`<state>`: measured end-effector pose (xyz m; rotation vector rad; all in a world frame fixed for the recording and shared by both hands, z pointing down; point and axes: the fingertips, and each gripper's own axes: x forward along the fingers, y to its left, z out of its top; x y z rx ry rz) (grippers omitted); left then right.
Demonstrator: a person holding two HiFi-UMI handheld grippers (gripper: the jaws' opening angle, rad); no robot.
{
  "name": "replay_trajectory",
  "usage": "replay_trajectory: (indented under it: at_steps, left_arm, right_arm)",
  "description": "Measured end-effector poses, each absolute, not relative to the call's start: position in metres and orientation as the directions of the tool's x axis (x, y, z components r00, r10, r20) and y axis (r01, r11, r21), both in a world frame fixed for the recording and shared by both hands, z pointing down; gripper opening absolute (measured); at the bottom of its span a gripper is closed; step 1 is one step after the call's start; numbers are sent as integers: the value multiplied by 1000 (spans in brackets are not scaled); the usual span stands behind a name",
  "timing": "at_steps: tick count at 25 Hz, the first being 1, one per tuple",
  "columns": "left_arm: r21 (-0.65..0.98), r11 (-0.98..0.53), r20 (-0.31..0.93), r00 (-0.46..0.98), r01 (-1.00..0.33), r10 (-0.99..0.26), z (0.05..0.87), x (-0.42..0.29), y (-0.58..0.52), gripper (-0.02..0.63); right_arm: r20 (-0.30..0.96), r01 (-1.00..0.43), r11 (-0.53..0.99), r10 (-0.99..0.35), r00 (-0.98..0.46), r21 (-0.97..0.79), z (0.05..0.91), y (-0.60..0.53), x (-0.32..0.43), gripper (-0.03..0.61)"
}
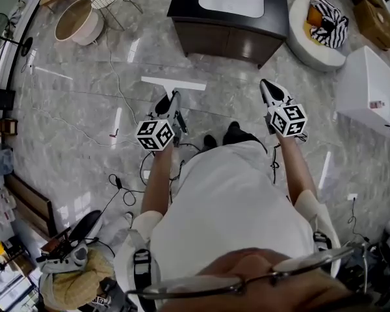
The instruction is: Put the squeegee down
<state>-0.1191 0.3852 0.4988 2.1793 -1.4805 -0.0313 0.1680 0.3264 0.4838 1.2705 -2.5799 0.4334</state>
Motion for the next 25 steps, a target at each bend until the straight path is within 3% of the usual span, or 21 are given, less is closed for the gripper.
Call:
replay_trajectory:
  at_steps: [25]
  left_arm:
    - [440, -222, 283, 369, -870, -885, 510, -109, 233, 72]
  right_arm:
    - [346, -750, 625, -669, -658, -219, 513, 159, 156, 6]
